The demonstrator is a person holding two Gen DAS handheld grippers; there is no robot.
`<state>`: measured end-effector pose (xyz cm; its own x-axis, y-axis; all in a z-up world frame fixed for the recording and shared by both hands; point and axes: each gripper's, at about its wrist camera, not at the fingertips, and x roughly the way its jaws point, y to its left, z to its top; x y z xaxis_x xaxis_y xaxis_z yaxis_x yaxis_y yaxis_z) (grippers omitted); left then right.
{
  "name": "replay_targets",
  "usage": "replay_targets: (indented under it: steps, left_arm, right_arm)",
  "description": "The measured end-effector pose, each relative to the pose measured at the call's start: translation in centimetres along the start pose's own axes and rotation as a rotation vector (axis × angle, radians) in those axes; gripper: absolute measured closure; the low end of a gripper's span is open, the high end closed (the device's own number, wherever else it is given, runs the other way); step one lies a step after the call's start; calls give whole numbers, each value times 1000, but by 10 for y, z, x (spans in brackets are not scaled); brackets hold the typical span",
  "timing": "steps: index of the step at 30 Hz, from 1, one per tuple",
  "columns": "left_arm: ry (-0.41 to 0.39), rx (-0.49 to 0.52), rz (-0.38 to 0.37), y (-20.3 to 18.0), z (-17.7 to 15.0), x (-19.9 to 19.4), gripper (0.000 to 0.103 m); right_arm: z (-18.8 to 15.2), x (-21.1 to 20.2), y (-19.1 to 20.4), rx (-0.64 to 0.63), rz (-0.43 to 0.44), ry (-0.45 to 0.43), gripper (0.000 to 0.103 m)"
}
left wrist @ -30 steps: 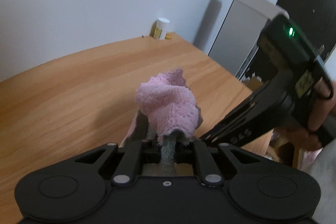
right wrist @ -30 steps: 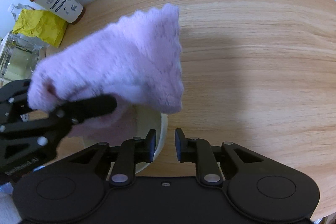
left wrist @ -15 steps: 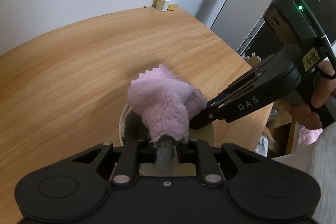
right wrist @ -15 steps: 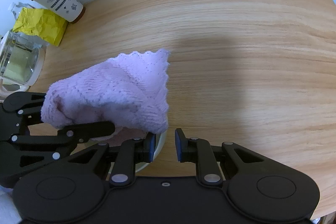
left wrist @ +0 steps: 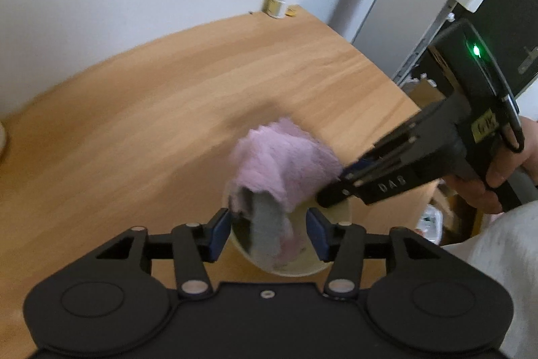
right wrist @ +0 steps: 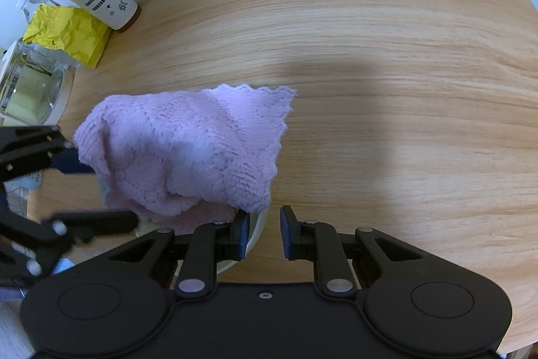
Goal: Clean bowl
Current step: 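Wipe the cloth over the bowl's outer wall with the left gripper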
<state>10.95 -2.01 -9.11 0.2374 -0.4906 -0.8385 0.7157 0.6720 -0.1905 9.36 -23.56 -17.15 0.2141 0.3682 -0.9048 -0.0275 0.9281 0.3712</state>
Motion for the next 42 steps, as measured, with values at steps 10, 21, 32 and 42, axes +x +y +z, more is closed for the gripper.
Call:
replay_targets:
  steps: [10,21,32,42]
  left_arm:
    - [-40,190,43,-17,37,-8,34]
    - [110,509,63,-69,33,39,35]
    - [186,562,75,-72,30,73,57]
    - [192,565,74,-64,27,79,86]
  right_arm:
    - [-5,-3,1,11,8,-17,81]
    - [-11,-7,-2,6,16,-20,75]
    - [-16,-9,-8,27,41,-30,73]
    - [-19,-13,-10,41,40,-43,73]
